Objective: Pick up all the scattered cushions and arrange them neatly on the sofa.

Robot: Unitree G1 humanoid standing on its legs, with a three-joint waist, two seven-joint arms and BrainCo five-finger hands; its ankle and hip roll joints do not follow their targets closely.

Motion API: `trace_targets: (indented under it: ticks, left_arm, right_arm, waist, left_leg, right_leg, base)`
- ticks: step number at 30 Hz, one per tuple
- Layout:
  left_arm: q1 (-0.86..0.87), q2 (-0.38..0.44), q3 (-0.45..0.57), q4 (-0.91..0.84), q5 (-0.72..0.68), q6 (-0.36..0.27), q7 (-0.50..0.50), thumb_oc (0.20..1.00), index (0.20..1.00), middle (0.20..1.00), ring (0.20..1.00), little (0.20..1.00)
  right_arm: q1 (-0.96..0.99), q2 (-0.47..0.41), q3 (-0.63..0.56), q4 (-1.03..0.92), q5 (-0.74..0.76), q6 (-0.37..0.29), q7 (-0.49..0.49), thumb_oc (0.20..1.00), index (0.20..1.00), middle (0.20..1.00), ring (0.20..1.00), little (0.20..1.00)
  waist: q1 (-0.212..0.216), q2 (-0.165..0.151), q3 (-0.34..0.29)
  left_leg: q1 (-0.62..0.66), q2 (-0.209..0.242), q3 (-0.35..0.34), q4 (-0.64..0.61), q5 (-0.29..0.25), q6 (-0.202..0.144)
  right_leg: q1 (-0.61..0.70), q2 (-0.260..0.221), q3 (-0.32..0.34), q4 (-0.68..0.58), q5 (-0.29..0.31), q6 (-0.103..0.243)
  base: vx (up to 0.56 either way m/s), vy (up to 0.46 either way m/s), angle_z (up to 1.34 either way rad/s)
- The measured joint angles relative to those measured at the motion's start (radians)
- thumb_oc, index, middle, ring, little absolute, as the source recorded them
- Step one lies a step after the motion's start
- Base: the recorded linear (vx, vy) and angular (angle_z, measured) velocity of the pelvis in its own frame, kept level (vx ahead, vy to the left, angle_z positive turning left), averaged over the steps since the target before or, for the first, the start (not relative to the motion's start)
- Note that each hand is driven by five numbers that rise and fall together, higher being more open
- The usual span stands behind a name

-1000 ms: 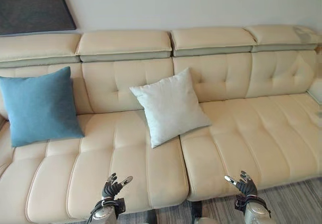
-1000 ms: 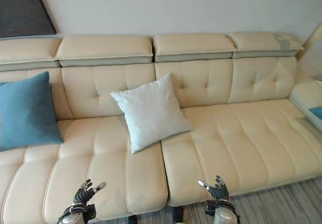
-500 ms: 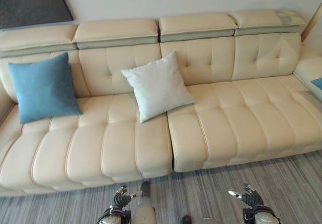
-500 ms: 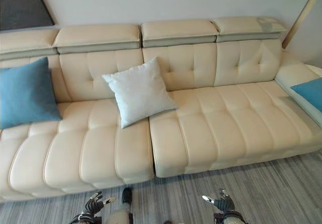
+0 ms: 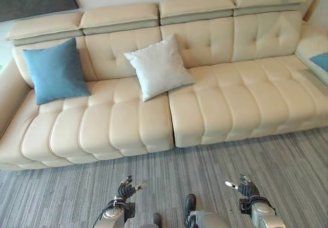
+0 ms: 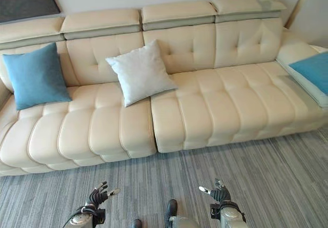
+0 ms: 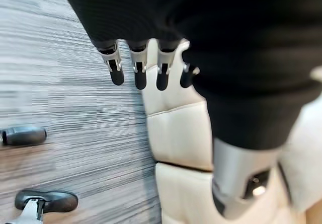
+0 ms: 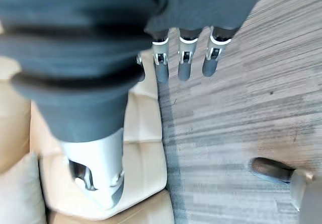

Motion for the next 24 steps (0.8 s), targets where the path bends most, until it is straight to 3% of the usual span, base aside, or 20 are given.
trace_targets:
  ticks: [1,3,4,5,6,7,8,9,10,11,12,13,15,20,24]
  left_arm:
    - [0.008,0.001,0.002,0.013,0.0,0.005,0.002,1.0,1.0,1.0,1.0,1.0]
    - [0.013,-0.008,0.001,0.02,0.0,0.005,0.001,1.0,1.0,1.0,1.0,1.0]
    - [0.012,-0.01,0.002,0.021,0.0,0.004,0.001,1.0,1.0,1.0,1.0,1.0]
    - [0.009,-0.019,0.008,0.029,0.0,0.002,0.001,1.0,1.0,1.0,1.0,1.0]
    - [0.002,-0.014,0.012,0.042,0.0,0.003,0.002,1.0,1.0,1.0,1.0,1.0]
    - [-0.001,-0.013,0.013,0.052,0.0,0.005,0.0,1.0,1.0,1.0,1.0,1.0]
    - [-0.003,-0.013,0.013,0.059,0.0,0.005,0.0,1.0,1.0,1.0,1.0,1.0]
    - [0.008,-0.054,0.03,0.066,0.0,0.002,-0.001,1.0,1.0,1.0,1.0,1.0]
    - [0.002,-0.054,0.033,0.071,0.0,0.002,0.001,1.0,1.0,1.0,1.0,1.0]
    - [0.013,-0.044,0.03,0.051,0.0,0.002,-0.001,1.0,1.0,1.0,1.0,1.0]
    - [0.026,-0.027,0.031,0.04,0.0,-0.001,-0.002,1.0,1.0,1.0,1.0,1.0]
    - [0.039,-0.026,0.031,0.065,0.0,0.007,0.0,1.0,1.0,1.0,1.0,1.0]
    - [0.051,-0.026,0.031,0.065,0.0,0.009,0.0,1.0,1.0,1.0,1.0,1.0]
    - [0.051,-0.026,0.032,0.075,0.0,0.008,0.0,1.0,1.0,1.0,1.0,1.0]
    - [0.047,-0.023,0.032,0.077,0.0,0.008,0.0,1.0,1.0,1.0,1.0,1.0]
  right_arm:
    - [0.01,0.014,-0.001,0.001,0.0,-0.001,0.0,1.0,1.0,1.0,1.0,1.0]
    - [0.029,0.012,0.003,-0.003,0.0,-0.001,0.0,1.0,1.0,1.0,1.0,1.0]
    - [0.028,0.012,0.003,-0.002,0.0,-0.001,0.0,1.0,1.0,1.0,1.0,1.0]
    - [0.021,0.01,0.004,-0.001,0.0,0.001,0.001,1.0,1.0,1.0,1.0,1.0]
    - [0.031,0.022,0.007,-0.002,0.0,0.001,0.002,1.0,1.0,1.0,1.0,1.0]
    - [0.042,0.028,0.011,-0.003,0.0,0.0,0.002,1.0,1.0,1.0,1.0,1.0]
    - [0.046,0.03,0.018,-0.002,0.0,0.0,0.002,1.0,1.0,1.0,1.0,1.0]
    - [0.034,-0.002,0.036,-0.002,0.0,-0.004,0.006,1.0,1.0,1.0,1.0,1.0]
    - [0.042,0.001,0.034,0.007,0.0,0.006,0.002,1.0,1.0,1.0,1.0,1.0]
    - [0.058,0.007,0.037,0.004,0.0,0.008,0.005,1.0,1.0,1.0,1.0,1.0]
    - [0.064,0.017,0.038,0.004,0.0,0.008,0.006,1.0,1.0,1.0,1.0,1.0]
    - [0.045,0.021,0.039,0.018,0.0,0.008,0.004,1.0,1.0,1.0,1.0,1.0]
    - [0.048,0.017,0.038,0.008,0.0,0.002,0.004,1.0,1.0,1.0,1.0,1.0]
    - [0.053,0.02,0.039,0.006,0.0,0.001,0.005,1.0,1.0,1.0,1.0,1.0]
    - [0.056,0.028,0.039,0.007,0.0,0.0,0.004,1.0,1.0,1.0,1.0,1.0]
  waist:
    - [-0.007,-0.007,-0.004]
    - [-0.022,0.008,-0.023]
    - [-0.025,0.015,-0.027]
    - [-0.017,0.031,-0.027]
    - [-0.034,-0.011,-0.034]
    - [-0.041,-0.023,-0.042]
    - [-0.036,-0.033,-0.047]
    - [-0.029,0.066,-0.05]
    - [-0.028,0.06,-0.054]
    - [-0.032,0.028,-0.07]
    - [-0.03,-0.021,-0.084]
    - [-0.025,-0.016,-0.076]
    - [-0.025,-0.003,-0.08]
    - [-0.026,-0.006,-0.079]
    - [-0.032,-0.015,-0.075]
  left_leg:
    - [0.005,0.003,-0.01,0.0,0.002,0.002]
    - [-0.02,-0.003,-0.013,0.005,0.002,0.003]
    - [-0.031,-0.005,-0.015,0.003,0.002,0.006]
    - [-0.044,0.016,-0.009,0.005,0.028,0.012]
    - [-0.049,-0.016,-0.007,0.018,0.028,0.009]
    - [-0.051,-0.025,-0.001,0.04,0.025,0.014]
    - [-0.054,-0.044,0.015,0.068,0.019,0.022]
    - [-0.072,0.043,-0.011,0.049,-0.006,0.062]
    - [-0.079,0.039,-0.011,0.047,0.007,0.055]
    - [-0.075,0.006,-0.017,0.028,0.007,0.055]
    - [-0.061,-0.03,-0.008,0.013,0.013,0.046]
    - [-0.05,-0.011,-0.016,-0.002,0.044,0.035]
    - [-0.045,-0.001,-0.017,-0.005,0.066,0.026]
    - [-0.045,-0.009,-0.012,-0.011,0.084,0.016]
    - [-0.038,-0.027,0.014,-0.012,0.084,0.021]
  right_leg:
    - [0.021,0.013,0.01,-0.035,0.03,0.034]
    - [0.102,0.064,-0.004,-0.243,0.053,0.072]
    - [0.114,0.07,-0.012,-0.273,0.059,0.084]
    - [0.082,0.084,-0.009,-0.219,0.046,0.046]
    - [0.068,0.062,-0.012,-0.23,0.065,0.056]
    - [0.083,0.062,-0.01,-0.276,0.069,0.069]
    - [0.097,0.061,-0.001,-0.315,0.049,0.124]
    - [0.069,0.115,-0.023,-0.192,0.024,0.064]
    - [0.039,0.069,0.012,-0.019,-0.004,0.044]
    - [0.066,0.012,0.033,0.005,-0.034,0.079]
    - [0.111,-0.042,0.057,-0.084,-0.006,0.084]
    - [0.161,-0.012,0.049,-0.177,0.061,0.075]
    - [0.202,0.012,0.044,-0.249,0.105,0.056]
    - [0.258,0.013,0.05,-0.387,0.186,0.072]
    - [0.262,-0.003,0.073,-0.403,0.211,0.066]
  base:
    - [-0.06,0.187,-0.29]
    - [-0.04,0.121,-0.22]
    - [-0.01,0.054,-0.33]
    - [-0.02,0.115,-0.29]
    - [-0.02,0.091,-0.23]
    - [-0.02,0.089,-0.13]
    - [-0.02,0.074,-0.3]
    - [-0.02,0.074,-0.19]
    - [-0.02,0.071,0.14]
    - [-0.02,0.052,0.34]
    - [-0.04,0.101,0.07]
    - [-0.03,0.076,-0.12]
    - [-0.02,0.062,-0.05]
    - [-0.02,0.073,-0.04]
    - [-0.01,0.077,-0.19]
